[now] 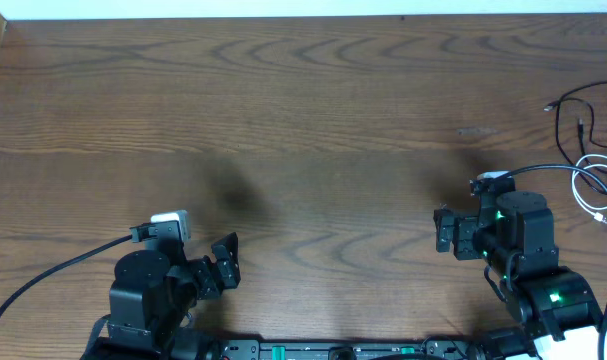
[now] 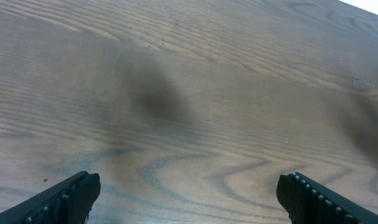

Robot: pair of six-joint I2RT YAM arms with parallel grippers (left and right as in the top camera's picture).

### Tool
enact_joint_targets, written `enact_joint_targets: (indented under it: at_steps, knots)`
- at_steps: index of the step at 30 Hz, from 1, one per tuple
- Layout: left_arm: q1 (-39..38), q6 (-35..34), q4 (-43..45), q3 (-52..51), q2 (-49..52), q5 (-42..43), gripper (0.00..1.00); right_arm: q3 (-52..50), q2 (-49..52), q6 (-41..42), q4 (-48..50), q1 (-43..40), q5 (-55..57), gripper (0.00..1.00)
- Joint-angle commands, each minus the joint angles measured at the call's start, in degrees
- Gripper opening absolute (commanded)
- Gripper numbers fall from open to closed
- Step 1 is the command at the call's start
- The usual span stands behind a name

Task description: Untangle cables

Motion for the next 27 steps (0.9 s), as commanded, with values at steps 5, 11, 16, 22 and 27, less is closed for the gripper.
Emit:
enact_joint_targets:
  at_steps: [5, 11, 16, 22, 27]
  knots:
    - [0.15, 0.81, -0.13, -0.35, -0.31, -0.74, 0.96, -0.74, -3.39, 0.24, -2.43, -0.52, 0.66, 0.99]
    - [0.15, 0.81, -0.13, -0.35, -0.31, -0.74, 0.96, -2.25, -10.51, 0.2, -1.75, -1.31, 1.14, 0.99]
    - [0.15, 0.81, -0.13, -0.35, -0.31, -0.74, 0.96, -8.28, -19.08, -0.46, 5.88, -1.31, 1.97, 0.99]
    - [0.15, 0.81, -0.13, -0.35, -0.31, -0.74, 0.96, -18.23, -29.81, -1.33, 18.56, -1.31, 1.95, 0.99]
    - [0.15, 0.79, -0.13, -0.35, -0.31, -0.74, 0.96, -24.46, -36.06, -1.31, 25.35, -1.97, 1.95, 0.99]
